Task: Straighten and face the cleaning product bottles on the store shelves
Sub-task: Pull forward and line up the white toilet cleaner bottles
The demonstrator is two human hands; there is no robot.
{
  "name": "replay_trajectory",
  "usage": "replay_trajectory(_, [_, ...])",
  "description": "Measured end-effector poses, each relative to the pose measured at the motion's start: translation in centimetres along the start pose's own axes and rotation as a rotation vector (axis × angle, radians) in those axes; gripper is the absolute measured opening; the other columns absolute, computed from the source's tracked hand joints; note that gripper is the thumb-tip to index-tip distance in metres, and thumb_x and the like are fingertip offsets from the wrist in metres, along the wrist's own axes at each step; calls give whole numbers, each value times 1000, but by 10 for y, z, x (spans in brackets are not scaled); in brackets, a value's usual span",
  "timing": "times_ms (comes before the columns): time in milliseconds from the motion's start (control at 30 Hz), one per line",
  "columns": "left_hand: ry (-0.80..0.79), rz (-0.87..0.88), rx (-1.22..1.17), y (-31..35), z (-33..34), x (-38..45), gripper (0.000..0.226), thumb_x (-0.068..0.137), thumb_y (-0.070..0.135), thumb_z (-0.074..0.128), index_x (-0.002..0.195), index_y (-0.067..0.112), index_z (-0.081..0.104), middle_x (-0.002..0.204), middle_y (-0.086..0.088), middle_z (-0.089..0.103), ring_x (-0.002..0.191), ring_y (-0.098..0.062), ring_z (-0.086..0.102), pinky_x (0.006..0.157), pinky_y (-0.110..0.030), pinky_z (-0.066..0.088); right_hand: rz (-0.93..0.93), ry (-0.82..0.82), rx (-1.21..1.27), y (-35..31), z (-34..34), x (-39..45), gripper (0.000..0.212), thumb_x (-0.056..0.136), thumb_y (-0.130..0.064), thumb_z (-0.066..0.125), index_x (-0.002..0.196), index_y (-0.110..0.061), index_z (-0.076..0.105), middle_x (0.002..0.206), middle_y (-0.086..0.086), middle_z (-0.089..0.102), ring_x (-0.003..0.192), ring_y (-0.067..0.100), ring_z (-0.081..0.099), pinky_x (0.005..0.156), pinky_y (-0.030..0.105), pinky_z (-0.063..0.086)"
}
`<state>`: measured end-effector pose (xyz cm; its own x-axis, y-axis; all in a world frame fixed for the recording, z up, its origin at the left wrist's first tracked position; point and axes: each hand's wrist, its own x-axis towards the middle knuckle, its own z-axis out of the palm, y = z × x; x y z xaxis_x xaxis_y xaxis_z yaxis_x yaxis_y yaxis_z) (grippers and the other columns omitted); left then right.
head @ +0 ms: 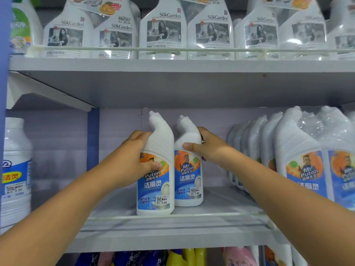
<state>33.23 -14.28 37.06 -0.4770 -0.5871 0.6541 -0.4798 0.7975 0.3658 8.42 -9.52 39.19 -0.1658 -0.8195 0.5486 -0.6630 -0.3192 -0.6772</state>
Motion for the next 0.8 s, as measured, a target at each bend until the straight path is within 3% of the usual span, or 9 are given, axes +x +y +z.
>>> replay_trajectory(100, [39,-8,-77,-1,4,-4,66,83,37,80,138,41,44,127,19,43,101,-6,61,72,-18,56,45,21,-36,-2,0,-1,44,88,-41,76,123,-28,52,100,-8,70,82,10,70,55,22,53])
replay_trajectory(167, [95,-47,-129,-5,9,-10,66,80,38,82,135,39,46,127,16,44,102,-9,62,64,-13,52,91,51,-78,1,1,-4,48,80,-45,82,113,-24,54,103,-4,71,88,14,70,73,33,61])
replay_trajectory(233, [140,-155,-185,-15,15,-16,79,70,47,85,139,33,47,135,12,47,110,-13,62,73,-18,53,148,47,-95,6,5,-12,55,76,-42,86,114,-20,54,106,-2,69,93,16,70,82,39,62])
replay_trajectory(333, [98,-411,-463,-25,20,-27,100,59,54,86,145,21,49,136,5,62,112,-18,68,90,-39,58,190,5,-42,16,13,-25,50,79,-33,85,115,-17,54,107,-1,69,92,18,72,78,44,64])
replay_trajectory(433, [21,-472,-645,-24,23,-33,54,74,41,83,120,17,69,100,3,80,89,-14,77,79,-36,63,217,-28,4,20,16,-29,43,83,-31,83,115,-17,58,107,1,73,92,21,74,76,45,64])
replay_trajectory(533, [42,-449,-660,-23,25,-35,22,84,33,79,102,22,72,86,9,80,79,-8,77,66,-28,62,234,-57,32,24,15,-29,37,85,-30,81,114,-16,62,104,1,76,89,21,76,76,46,65])
replay_trajectory(633, [56,-440,-694,-23,26,-36,14,85,28,78,96,21,72,81,10,79,74,-5,76,54,-23,59,239,-62,42,27,16,-30,34,87,-30,80,113,-16,64,104,1,76,90,22,76,76,47,64])
replay_trajectory(733, [76,-444,-679,-20,25,-38,18,85,27,79,96,17,70,76,9,78,69,-4,75,51,-22,58,243,-60,25,28,15,-30,32,88,-30,78,112,-16,63,105,0,75,91,21,75,76,46,65])
replay_trajectory(800, [90,-453,-648,-19,25,-39,23,84,28,79,99,14,70,83,4,78,70,-6,76,52,-24,59,243,-60,22,29,15,-31,32,88,-30,77,113,-17,62,107,0,74,92,21,75,76,45,65])
